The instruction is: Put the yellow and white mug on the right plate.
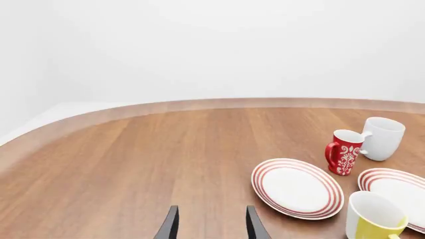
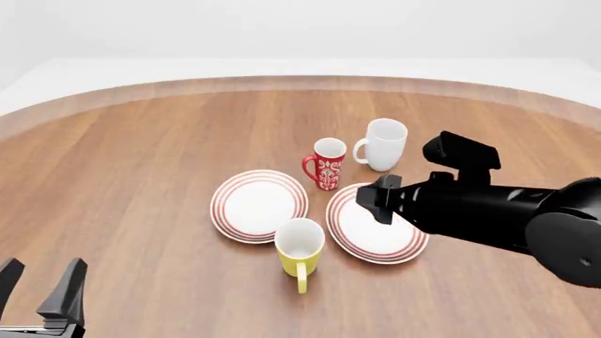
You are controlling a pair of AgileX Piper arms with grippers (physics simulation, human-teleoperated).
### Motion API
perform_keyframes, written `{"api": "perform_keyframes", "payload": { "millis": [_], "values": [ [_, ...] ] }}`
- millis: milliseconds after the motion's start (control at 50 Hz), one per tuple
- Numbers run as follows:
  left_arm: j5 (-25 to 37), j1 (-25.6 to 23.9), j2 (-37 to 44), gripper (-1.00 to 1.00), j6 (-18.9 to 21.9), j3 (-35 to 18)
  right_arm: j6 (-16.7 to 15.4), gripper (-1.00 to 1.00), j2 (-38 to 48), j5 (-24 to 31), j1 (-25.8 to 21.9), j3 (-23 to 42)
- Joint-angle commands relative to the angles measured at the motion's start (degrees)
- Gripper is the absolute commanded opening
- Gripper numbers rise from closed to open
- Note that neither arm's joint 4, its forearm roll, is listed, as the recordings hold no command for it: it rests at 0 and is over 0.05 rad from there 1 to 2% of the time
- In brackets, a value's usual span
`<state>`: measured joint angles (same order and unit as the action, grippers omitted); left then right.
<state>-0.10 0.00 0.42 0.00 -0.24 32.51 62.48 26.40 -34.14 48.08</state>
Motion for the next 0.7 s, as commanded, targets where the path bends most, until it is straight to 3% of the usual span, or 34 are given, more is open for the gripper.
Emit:
{"api": "perform_keyframes", "payload": {
  "millis": [20,400,700],
  "values": [
    [0.0,0.0,0.0,1.0,0.0,0.0,1.22,1.0,2.79,-4.6,-0.25,-2.29],
    [0.0,0.0,0.0,1.0,0.0,0.0,7.39,1.0,9.0,-16.03,-4.1,-9.09],
    [0.0,0.0,0.0,1.0,0.0,0.0,9.65,1.0,11.78,-21.54,-5.49,-10.96]
  ]
}}
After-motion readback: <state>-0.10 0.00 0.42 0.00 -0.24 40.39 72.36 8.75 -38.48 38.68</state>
